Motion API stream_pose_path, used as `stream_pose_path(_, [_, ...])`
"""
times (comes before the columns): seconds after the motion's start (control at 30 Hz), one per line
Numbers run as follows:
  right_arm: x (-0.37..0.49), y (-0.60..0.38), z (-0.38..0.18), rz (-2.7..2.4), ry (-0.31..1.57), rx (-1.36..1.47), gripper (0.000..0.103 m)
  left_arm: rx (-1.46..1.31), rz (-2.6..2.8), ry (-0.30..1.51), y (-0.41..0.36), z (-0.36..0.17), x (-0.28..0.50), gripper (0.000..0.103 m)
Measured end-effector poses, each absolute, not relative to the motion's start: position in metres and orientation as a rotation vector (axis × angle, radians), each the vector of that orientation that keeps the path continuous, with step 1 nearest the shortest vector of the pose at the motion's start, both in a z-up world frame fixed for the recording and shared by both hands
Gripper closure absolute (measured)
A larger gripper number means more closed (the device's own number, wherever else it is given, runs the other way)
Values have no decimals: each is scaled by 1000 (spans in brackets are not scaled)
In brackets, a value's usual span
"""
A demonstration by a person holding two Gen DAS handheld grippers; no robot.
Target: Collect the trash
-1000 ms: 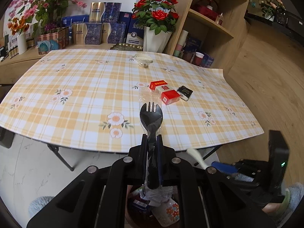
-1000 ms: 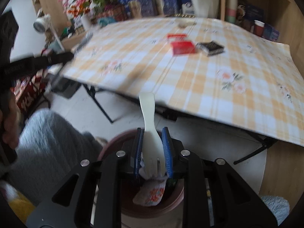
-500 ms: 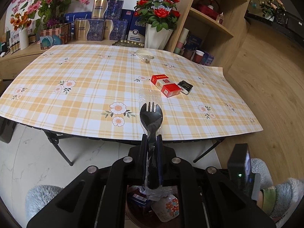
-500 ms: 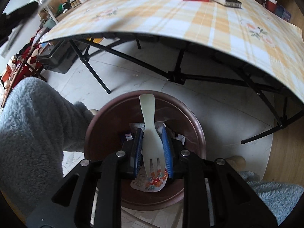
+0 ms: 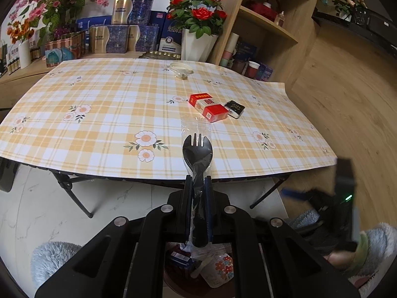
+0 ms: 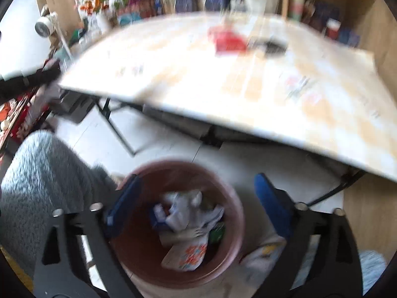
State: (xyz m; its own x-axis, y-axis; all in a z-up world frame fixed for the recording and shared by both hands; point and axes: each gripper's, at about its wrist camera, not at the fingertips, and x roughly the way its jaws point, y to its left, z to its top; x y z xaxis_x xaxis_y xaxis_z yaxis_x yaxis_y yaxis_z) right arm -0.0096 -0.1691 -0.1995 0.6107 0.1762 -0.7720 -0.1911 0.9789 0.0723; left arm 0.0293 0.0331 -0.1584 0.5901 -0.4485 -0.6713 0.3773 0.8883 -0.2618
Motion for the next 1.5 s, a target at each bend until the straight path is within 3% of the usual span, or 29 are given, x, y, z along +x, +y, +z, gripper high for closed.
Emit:
stream_pose_path(0.17, [-19, -180, -177, 142, 750, -127, 6, -22, -554, 778, 22, -161, 26, 93])
stream_pose_path(0.37, [-20, -196, -175, 87, 715, -120, 6, 15, -610, 770, 20, -175, 27, 93])
stream_pose_path(1.23, [-23, -231, -177, -36, 724, -12, 6, 267, -769, 1136, -34, -265, 18, 93])
stream_pose_path(1.3, [-23, -232, -178, -37, 725, -7, 6, 274, -766, 1135, -35, -265, 18, 91])
stream_pose_path(1.4, [-22, -232, -178, -36, 726, 0, 6, 262, -759, 1123, -32, -262, 19, 78])
stream_pose_path(1.47, [-22, -232, -178, -32, 726, -3, 6, 249, -750, 1110, -29, -259, 20, 61])
stream_pose_path(1.5, [-22, -232, -178, -31, 726, -4, 6, 244, -747, 1104, -29, -257, 20, 58])
